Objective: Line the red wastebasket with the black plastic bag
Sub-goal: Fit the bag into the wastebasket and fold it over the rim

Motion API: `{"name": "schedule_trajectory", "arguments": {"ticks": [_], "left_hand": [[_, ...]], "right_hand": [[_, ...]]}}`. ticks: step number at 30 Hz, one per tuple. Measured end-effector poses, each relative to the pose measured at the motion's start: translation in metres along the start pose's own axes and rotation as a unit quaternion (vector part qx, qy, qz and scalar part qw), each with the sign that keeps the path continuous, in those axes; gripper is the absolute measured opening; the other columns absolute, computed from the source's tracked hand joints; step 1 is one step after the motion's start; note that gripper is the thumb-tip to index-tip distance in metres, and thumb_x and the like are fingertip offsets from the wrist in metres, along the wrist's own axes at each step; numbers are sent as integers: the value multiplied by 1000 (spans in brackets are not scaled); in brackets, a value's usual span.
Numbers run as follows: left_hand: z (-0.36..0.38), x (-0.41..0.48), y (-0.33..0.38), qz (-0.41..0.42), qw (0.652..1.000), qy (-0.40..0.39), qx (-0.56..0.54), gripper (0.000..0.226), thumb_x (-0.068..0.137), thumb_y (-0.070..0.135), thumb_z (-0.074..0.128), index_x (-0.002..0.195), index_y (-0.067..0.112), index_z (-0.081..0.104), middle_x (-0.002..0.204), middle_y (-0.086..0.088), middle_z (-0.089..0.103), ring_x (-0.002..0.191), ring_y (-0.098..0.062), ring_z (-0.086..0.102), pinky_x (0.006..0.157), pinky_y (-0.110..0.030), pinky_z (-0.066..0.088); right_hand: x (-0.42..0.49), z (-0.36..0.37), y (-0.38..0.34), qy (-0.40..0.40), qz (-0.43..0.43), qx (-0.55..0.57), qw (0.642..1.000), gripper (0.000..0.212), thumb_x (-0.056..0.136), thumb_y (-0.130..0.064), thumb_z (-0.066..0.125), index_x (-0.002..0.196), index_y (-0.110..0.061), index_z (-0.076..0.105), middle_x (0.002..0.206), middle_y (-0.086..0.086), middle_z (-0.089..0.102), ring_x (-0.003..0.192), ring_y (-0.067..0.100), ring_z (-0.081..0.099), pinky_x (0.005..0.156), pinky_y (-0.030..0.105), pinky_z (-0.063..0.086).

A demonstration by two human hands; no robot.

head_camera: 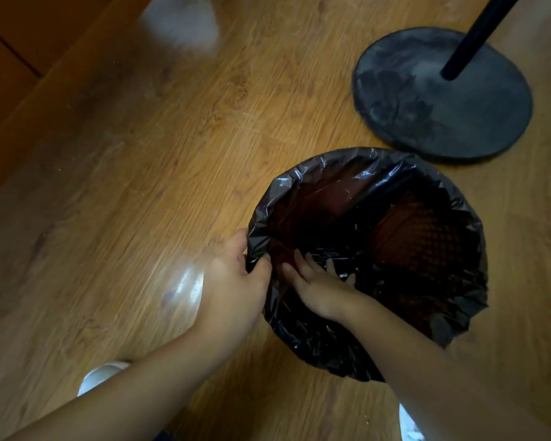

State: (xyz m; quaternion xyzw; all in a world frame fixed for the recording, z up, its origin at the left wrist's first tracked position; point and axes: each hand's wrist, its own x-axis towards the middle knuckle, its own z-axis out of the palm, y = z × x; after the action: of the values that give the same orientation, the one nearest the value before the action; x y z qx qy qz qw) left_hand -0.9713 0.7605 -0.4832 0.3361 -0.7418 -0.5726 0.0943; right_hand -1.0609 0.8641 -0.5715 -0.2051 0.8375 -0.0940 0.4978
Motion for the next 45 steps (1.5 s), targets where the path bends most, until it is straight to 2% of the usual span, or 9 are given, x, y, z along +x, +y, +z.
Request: {"name": "schedule_trajectory", "arguments": {"ticks": [4, 10, 15, 23, 31, 36, 40, 42, 45], "left_hand": [[0, 2, 1, -32, 999, 11, -2, 23, 86, 6, 55, 91, 28, 62, 75, 13, 69, 69, 5, 64, 47, -7, 45], [4, 4, 7, -53, 998, -9, 34, 19, 84, 10, 57, 91, 27, 62, 79, -2, 71, 70, -18, 68, 64, -47, 57], [-14, 19, 9, -41, 993, 13, 113, 14, 86, 18, 55, 97, 23, 62, 74, 3, 70, 62, -11, 66, 58, -36, 57], [-40, 43, 10, -42, 979, 58, 193, 21, 89, 24, 50, 108, 20, 58, 76, 5, 65, 70, -11, 63, 63, -37, 55], [-40, 60, 4, -11, 979, 108, 170, 8, 89, 24, 49, 87, 25, 56, 73, -5, 65, 67, -28, 63, 59, -44, 54], [-37, 74, 2, -10, 980, 129, 153, 28, 90, 34, 52, 108, 13, 59, 69, 5, 60, 58, -10, 58, 47, -26, 47], [-39, 69, 0, -31, 982, 95, 159, 69, 82, 53, 53, 136, 16, 34, 106, 2, 58, 78, -3, 58, 61, -16, 43], [-40, 56, 3, 3, 973, 102, 206, 82, 75, 60, 52, 139, 14, 27, 126, -2, 49, 104, -11, 54, 81, -21, 41], [-40, 34, 13, 235, 910, 87, 329, 72, 77, 52, 57, 128, 3, 44, 129, -17, 49, 121, -29, 45, 97, -36, 36]], "right_hand": [[-14, -21, -1, 67, -42, 24, 997, 64, 86, -65, 9, 142, -36, -5, 156, -5, -5, 141, 25, -9, 109, 55, -8], [-15, -24, -33, 76, -87, 138, 984, 57, 93, -54, 16, 143, -34, -5, 156, -1, 4, 142, 27, -3, 113, 55, 0], [-38, -27, -23, 76, -116, -52, 989, 64, 87, -63, 17, 143, -37, -1, 156, -8, -3, 141, 25, -12, 109, 54, -12], [-88, -62, 3, 210, -129, -325, 913, 84, 71, -75, 7, 143, -33, 7, 155, -7, -6, 140, 26, -18, 100, 57, -25], [-89, -69, 2, 299, -242, -210, 899, 73, 80, -69, 17, 132, -26, 44, 147, -7, 34, 140, 18, 16, 102, 50, -25], [-86, -63, 9, 332, -293, -216, 870, 57, 80, -56, 38, 115, -18, 62, 124, -1, 61, 124, 24, 47, 102, 61, 8], [-75, -64, 11, 357, -301, -200, 861, 53, 80, -52, 40, 110, -17, 65, 120, -1, 64, 121, 24, 51, 102, 61, 9], [-74, -61, 12, 370, -308, -186, 856, 52, 80, -52, 41, 111, -16, 64, 120, 0, 63, 122, 23, 50, 104, 60, 7], [-74, -57, 18, 405, -336, -160, 835, 47, 79, -47, 51, 112, -16, 62, 119, 1, 62, 122, 18, 47, 111, 56, 5]]}}
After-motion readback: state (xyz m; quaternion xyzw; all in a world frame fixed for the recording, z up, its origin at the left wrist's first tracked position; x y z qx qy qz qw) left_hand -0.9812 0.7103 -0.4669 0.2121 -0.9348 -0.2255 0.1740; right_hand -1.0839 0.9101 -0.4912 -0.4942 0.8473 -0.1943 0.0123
